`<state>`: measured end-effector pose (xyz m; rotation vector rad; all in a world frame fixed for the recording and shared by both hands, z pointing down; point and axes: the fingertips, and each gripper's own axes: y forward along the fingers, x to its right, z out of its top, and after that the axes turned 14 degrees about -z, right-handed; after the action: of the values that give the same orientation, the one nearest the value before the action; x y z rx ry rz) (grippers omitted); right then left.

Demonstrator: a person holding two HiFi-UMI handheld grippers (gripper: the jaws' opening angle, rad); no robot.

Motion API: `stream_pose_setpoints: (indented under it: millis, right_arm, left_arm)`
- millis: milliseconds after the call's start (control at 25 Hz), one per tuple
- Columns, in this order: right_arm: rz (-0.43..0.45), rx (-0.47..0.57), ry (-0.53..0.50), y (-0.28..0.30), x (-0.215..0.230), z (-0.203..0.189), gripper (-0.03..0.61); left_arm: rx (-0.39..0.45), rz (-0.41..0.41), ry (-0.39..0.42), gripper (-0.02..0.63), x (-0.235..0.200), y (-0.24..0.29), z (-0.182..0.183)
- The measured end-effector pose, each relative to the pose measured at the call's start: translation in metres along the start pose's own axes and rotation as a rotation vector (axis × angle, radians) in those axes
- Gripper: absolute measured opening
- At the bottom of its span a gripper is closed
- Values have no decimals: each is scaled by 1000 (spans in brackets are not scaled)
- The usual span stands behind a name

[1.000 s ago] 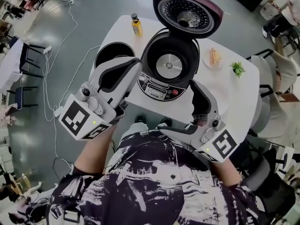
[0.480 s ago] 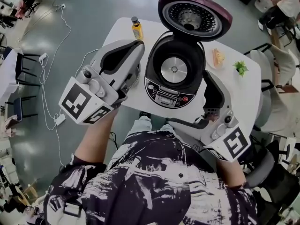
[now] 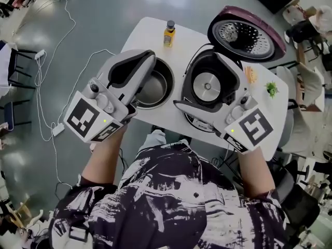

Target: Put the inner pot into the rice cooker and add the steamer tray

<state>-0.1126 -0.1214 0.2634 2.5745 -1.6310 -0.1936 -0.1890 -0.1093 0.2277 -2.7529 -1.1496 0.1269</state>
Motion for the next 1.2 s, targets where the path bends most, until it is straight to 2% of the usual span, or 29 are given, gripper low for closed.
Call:
stream_pose_setpoints:
  millis: [200, 440, 920, 1040, 1200]
  right_arm:
    - [55, -191, -60, 88, -2, -51, 549]
    - [103, -486, -49, 166, -2, -144, 549]
    - [205, -914, -64, 230, -17, -296, 540]
    - [201, -1019, -60, 230, -14, -325, 480]
    - [189, -1122, -75, 224, -11, -351, 311]
  left_arm:
    - [24, 55, -36, 5, -32, -47, -10]
    - [21, 80, -51, 5, -50, -86, -25]
    - [9, 130, -97, 5, -57, -134, -52]
    - [22, 147, -95, 5, -60, -144, -54]
    - [-6, 172, -121, 5, -61, -158, -61]
